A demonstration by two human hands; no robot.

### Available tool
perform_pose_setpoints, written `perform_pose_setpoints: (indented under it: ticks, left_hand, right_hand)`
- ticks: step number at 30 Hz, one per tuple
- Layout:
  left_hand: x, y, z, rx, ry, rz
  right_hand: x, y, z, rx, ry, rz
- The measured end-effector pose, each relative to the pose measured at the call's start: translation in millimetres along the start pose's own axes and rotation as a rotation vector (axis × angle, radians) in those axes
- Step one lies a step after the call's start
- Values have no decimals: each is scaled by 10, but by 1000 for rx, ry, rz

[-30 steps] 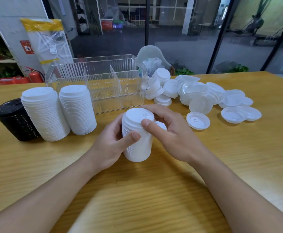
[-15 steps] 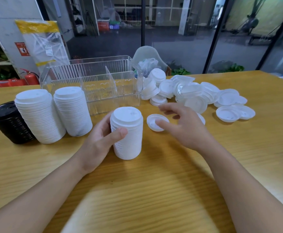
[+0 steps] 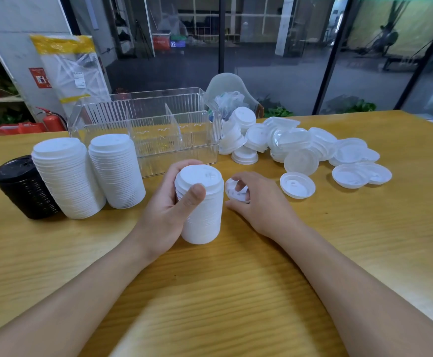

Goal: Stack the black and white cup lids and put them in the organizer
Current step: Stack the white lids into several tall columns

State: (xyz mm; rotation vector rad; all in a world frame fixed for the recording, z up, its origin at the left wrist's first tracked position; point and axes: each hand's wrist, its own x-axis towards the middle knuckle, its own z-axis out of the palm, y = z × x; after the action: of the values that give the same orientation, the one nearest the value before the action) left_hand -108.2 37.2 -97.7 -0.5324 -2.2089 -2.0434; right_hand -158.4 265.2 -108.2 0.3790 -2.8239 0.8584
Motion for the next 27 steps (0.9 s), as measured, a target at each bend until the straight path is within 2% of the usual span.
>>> perform_pose_setpoints:
  ticks: [4,7,9,11,14,16,19,22,27]
  left_hand:
    - [-12,-14,0,-16,-12,17]
    - [-16,-41,0,-45,-3,14]
    - [-22,-47,8,-71,8,9]
    - [-23,-51,8,-87,24,7]
    - [-16,-66,5,-86,36,10]
    - [-7,-77,16,-67,54,20]
    - [6,-78,24,-54,70,34]
    - [10,-77,15,-59,53,42]
    - [5,-88,0,-67,44,39]
  right_hand:
    - [-9,26,-19,-31,25,-55]
    - [-5,46,-97,43,138,-76]
    - [-2,81,-162,251,221,-27]
    - [6,76,-229,603,227,68]
    - [-7,-19,-310,1174,112,192]
    - [-39,-71,-327,1303,25,244]
    - [-57,-89,-308,1328,-99,249]
    - [-77,-63,-315,1218,-191,135]
    - [-115,-66,-304,890,-106,42]
